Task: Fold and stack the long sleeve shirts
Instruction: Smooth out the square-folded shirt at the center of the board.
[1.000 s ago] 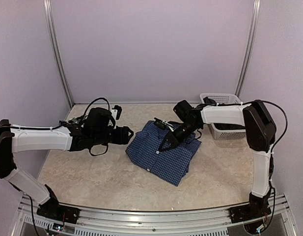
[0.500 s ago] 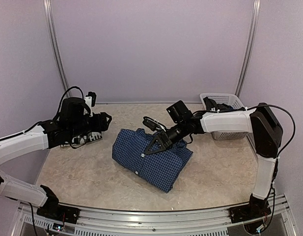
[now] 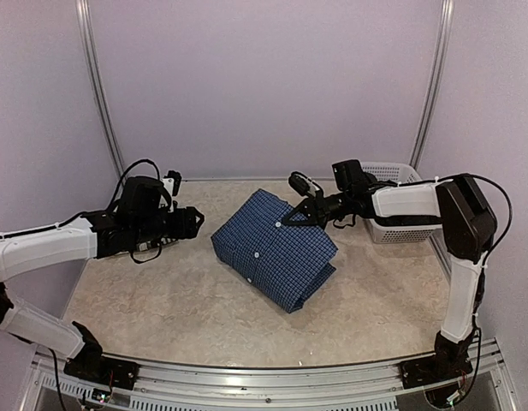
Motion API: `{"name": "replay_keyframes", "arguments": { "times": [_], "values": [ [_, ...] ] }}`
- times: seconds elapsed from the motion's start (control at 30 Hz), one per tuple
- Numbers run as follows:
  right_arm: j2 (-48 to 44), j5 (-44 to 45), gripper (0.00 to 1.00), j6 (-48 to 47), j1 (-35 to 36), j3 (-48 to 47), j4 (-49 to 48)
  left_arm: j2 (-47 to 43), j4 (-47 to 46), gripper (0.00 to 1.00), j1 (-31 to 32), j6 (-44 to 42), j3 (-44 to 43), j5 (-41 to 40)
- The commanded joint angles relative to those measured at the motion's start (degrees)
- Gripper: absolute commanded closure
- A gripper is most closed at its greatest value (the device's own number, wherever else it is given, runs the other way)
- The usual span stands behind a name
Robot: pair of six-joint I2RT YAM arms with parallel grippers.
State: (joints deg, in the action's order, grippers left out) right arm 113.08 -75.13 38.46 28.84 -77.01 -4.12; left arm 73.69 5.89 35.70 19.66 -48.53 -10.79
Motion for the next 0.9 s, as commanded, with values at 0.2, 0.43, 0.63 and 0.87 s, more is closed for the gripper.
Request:
{"name": "replay_keyframes", "arguments": {
  "times": [0.2, 0.43, 0.63, 0.87],
  "values": [
    [11.0, -2.8, 1.0, 4.9, -4.2, 2.4, -10.4, 2.5, -1.4, 0.26, 3.2, -0.5, -1.4, -0.4],
    [13.3, 2.1, 1.0, 1.7, -6.9, 1.2, -6.5, 5.6, -2.6, 0.26, 6.5, -0.7, -2.1, -1.0],
    [14.5, 6.6, 0.76, -8.9, -8.1, -4.3, 8.0, 10.8, -7.7, 0.26, 9.5, -1.3, -2.5, 1.0],
    [14.4, 18.2, 0.48, -22.2, -8.8, -13.2, 26.7, 21.8, -11.3, 0.26, 12.9, -3.1, -9.1, 4.2]
  ]
}}
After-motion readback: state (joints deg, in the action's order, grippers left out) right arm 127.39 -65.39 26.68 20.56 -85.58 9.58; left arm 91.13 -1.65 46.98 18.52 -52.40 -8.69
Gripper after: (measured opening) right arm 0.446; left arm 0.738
